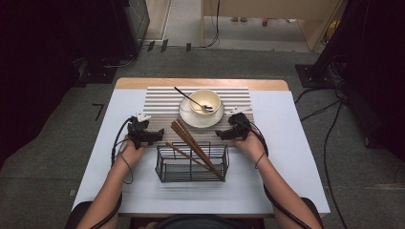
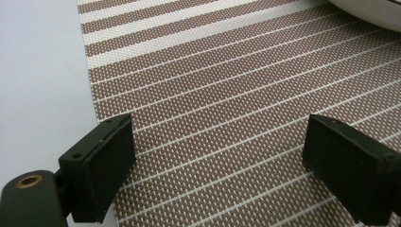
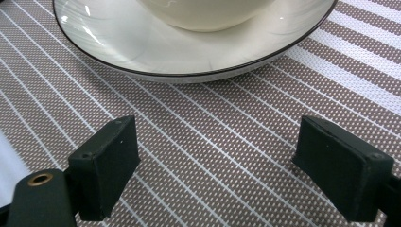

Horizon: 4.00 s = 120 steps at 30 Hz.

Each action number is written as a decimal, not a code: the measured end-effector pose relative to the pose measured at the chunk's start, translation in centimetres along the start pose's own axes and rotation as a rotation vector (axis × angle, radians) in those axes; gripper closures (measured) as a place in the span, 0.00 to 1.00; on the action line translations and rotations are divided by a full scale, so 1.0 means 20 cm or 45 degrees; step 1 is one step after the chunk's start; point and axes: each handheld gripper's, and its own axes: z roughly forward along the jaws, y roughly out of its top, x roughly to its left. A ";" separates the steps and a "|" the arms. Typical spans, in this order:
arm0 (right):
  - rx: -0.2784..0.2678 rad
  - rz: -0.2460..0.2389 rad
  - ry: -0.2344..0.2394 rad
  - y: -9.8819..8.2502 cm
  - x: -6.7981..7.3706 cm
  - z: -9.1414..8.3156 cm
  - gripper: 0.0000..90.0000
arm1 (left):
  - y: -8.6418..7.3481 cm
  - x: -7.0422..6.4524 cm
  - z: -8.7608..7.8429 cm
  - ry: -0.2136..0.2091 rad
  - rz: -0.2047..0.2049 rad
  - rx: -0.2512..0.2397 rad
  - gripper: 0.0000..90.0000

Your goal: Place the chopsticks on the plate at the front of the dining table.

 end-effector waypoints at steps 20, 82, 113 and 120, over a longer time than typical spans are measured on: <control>0.063 0.057 0.095 0.06 -0.02 -0.11 0.28 | 0.00 0.00 0.00 0.000 0.000 0.000 0.11; 0.104 0.001 0.233 0.16 0.11 -0.27 0.34 | 0.00 0.00 0.00 0.001 0.001 0.001 0.11; 0.070 -0.091 0.267 0.21 0.18 -0.36 0.34 | 0.00 0.00 0.00 0.001 -0.005 -0.004 0.11; 0.043 -0.096 0.275 0.23 0.19 -0.41 0.34 | 0.00 0.00 0.00 0.000 -0.002 -0.001 0.11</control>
